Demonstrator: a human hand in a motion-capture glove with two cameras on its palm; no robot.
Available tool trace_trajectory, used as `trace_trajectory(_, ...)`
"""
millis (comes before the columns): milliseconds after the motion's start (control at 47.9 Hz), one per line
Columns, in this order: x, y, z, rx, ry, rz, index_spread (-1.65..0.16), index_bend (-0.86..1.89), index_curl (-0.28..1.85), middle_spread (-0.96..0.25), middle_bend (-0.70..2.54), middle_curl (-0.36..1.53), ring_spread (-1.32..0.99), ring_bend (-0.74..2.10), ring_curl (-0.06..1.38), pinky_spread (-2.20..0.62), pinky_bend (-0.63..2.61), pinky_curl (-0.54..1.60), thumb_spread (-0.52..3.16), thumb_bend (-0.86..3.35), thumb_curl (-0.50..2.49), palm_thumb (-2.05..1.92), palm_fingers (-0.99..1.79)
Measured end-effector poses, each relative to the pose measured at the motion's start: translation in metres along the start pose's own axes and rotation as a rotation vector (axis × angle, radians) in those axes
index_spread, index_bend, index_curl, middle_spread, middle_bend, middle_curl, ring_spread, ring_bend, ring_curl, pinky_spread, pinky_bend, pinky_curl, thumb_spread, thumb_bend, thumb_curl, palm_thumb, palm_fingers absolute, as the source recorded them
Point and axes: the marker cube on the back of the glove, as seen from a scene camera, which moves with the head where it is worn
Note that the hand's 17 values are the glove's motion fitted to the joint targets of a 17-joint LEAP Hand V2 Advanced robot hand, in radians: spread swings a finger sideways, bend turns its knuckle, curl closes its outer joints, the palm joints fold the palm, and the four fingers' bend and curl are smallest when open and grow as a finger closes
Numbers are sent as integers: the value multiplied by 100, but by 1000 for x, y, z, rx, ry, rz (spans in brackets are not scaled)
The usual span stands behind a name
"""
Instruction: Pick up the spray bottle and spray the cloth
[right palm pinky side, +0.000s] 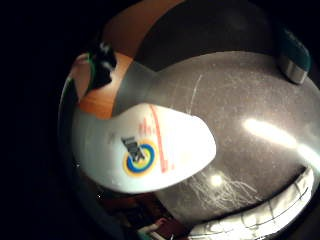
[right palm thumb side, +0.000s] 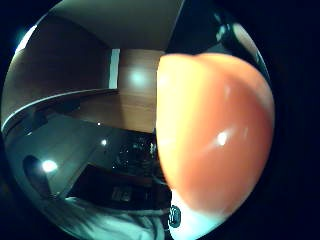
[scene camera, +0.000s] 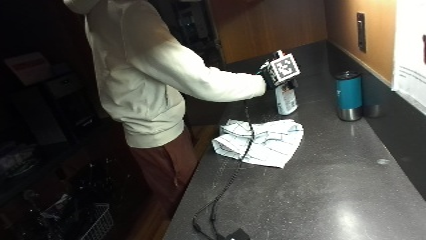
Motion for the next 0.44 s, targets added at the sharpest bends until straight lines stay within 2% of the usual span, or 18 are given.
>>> trace_trajectory(146,2,11,-25,55,59,10,-29,6,37,-8,26,40,-14,41,38,0,43,41,76,-7,61,64,44)
trace_trajectory(439,-31,39,-56,118,14,-7,-33,10,28,-7,22,38,-12,42,35,5,45,38,87,-4,51,57,40)
